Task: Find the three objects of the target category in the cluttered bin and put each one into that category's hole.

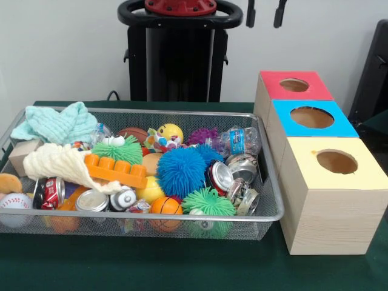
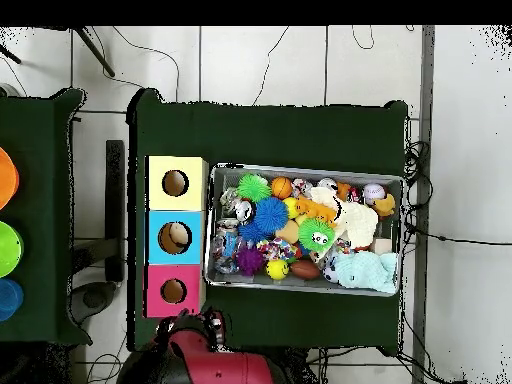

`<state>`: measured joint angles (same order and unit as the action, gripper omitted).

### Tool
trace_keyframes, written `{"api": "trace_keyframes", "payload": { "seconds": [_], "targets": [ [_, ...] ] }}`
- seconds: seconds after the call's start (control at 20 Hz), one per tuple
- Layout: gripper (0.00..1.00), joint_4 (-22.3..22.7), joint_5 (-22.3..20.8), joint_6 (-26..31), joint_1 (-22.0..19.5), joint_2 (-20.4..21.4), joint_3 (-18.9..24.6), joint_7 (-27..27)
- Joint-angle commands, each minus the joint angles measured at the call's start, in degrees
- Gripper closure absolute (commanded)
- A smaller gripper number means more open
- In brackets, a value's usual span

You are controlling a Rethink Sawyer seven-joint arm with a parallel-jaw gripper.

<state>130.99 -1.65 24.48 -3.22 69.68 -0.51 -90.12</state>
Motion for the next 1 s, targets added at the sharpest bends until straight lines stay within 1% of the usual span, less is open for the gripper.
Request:
{"api": "trace_keyframes", "payload": {
  "seconds": [0.05,0.2,0.5,0.6,0.75,0.85,1.0],
  "targets": [
    [0.00,6.78,-5.49,-9.13,-3.47,-7.57,1.97,-4.83],
    [0.00,5.82,-7.64,-11.87,-3.82,-10.89,1.23,-5.45],
    [0.00,2.72,-10.79,-15.57,-4.56,-18.40,-0.47,-6.04],
    [0.00,1.95,-11.29,-16.26,-4.46,-20.07,-0.98,-6.53],
    [0.00,0.67,-10.17,-16.09,-4.38,-21.54,-0.48,-7.69],
    [0.00,-1.07,-9.80,-16.33,-3.17,-23.34,-0.91,-8.40],
    [0.00,-2.62,-10.89,-17.77,-2.38,-25.89,-0.79,-7.58]
  ]
}}
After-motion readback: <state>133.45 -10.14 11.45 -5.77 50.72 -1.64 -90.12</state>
